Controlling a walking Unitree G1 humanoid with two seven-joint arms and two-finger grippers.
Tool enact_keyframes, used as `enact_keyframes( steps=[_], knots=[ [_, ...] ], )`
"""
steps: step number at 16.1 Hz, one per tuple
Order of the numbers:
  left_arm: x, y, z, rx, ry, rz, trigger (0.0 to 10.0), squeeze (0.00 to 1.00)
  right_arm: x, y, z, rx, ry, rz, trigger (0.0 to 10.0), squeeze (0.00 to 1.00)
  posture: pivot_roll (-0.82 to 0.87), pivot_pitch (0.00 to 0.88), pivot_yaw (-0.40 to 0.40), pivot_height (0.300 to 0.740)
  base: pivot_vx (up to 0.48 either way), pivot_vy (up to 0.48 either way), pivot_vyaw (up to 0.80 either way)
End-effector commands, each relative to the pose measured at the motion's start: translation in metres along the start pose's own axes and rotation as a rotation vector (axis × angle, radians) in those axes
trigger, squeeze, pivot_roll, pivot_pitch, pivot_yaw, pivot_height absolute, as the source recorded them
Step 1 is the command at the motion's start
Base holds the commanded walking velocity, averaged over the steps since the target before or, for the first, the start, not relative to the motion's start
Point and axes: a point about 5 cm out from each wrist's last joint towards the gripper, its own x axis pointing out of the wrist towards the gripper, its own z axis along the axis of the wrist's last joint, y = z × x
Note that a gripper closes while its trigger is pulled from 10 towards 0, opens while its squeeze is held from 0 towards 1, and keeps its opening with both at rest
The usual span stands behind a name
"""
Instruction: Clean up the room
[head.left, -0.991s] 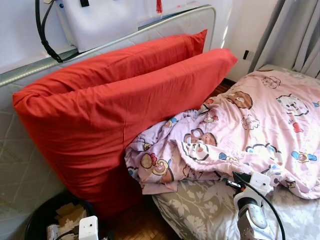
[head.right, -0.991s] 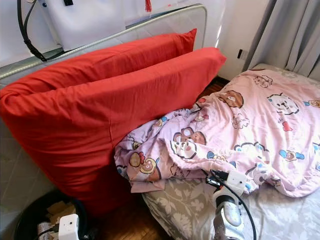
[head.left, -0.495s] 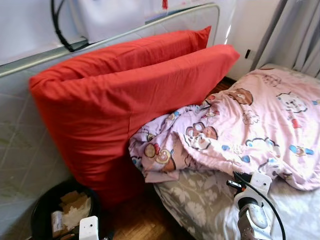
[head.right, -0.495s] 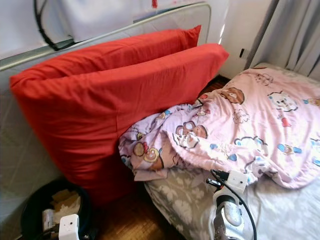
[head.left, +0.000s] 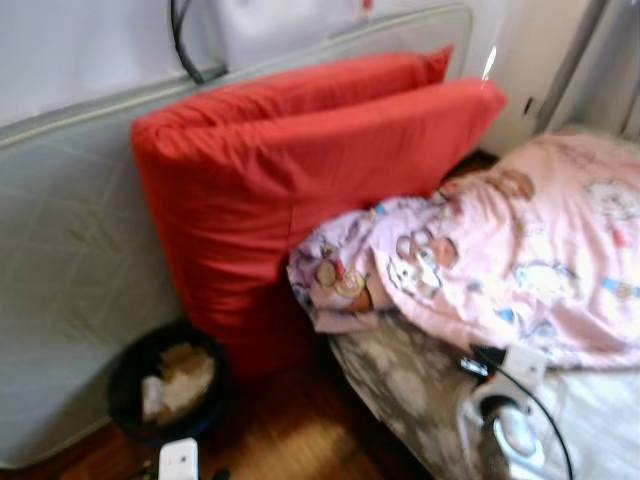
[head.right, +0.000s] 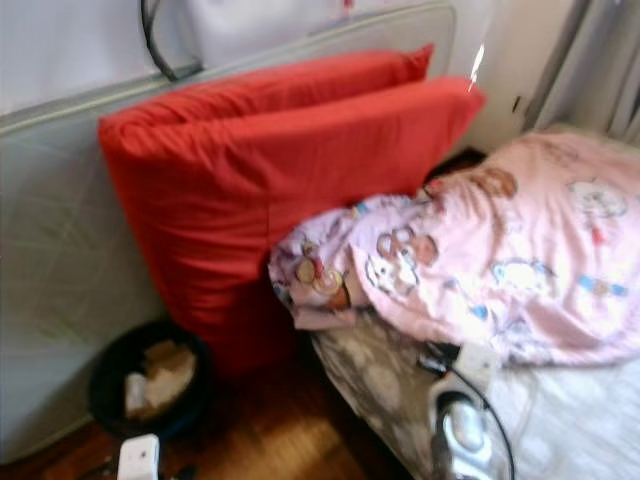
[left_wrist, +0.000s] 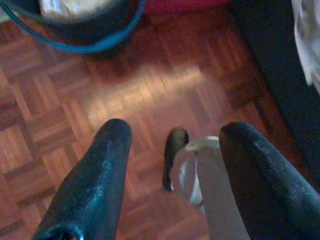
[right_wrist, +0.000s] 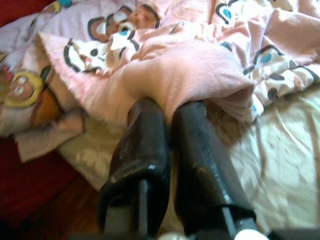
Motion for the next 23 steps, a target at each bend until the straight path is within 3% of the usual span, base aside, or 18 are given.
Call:
enact_keyframes(
  steps=[1, 6, 9, 13, 18, 23],
  knots=[
    [0.000, 0.001, -0.001, 0.020, 0.006, -0.004, 10.0, 0.00, 0.001, -0.002, 0.004, -0.005, -0.027, -0.011, 10.0, 0.00, -0.01, 0.041, 0.023, 0.740, -0.289, 0.000, 0.00],
    [-0.001, 0.002, -0.003, 0.029, 0.015, -0.006, 10.0, 0.00, 0.002, -0.001, 0.015, -0.034, -0.100, -0.020, 10.0, 0.00, -0.01, 0.042, 0.023, 0.740, -0.287, 0.000, 0.00],
    [-0.002, 0.003, -0.006, 0.046, 0.029, -0.008, 10.0, 0.00, 0.003, 0.010, 0.024, -0.077, -0.160, 0.040, 10.0, 0.00, -0.02, 0.043, 0.024, 0.740, -0.190, 0.000, 0.00],
    [-0.003, 0.002, -0.010, 0.063, 0.049, -0.012, 10.0, 0.00, 0.003, 0.023, 0.015, -0.087, -0.099, 0.144, 10.0, 0.00, -0.01, 0.045, 0.022, 0.740, 0.000, 0.000, 0.00],
    [-0.008, 0.006, -0.025, 0.079, 0.115, -0.002, 10.0, 0.00, 0.000, 0.020, 0.017, -0.101, -0.131, 0.111, 10.0, 0.00, -0.02, 0.054, 0.020, 0.740, 0.000, 0.000, 0.00],
    [-0.009, 0.008, -0.029, 0.091, 0.134, -0.003, 10.0, 0.00, -0.002, 0.016, 0.036, -0.184, -0.275, 0.055, 10.0, 0.00, -0.02, 0.055, 0.021, 0.740, 0.000, 0.000, 0.00]
  ],
)
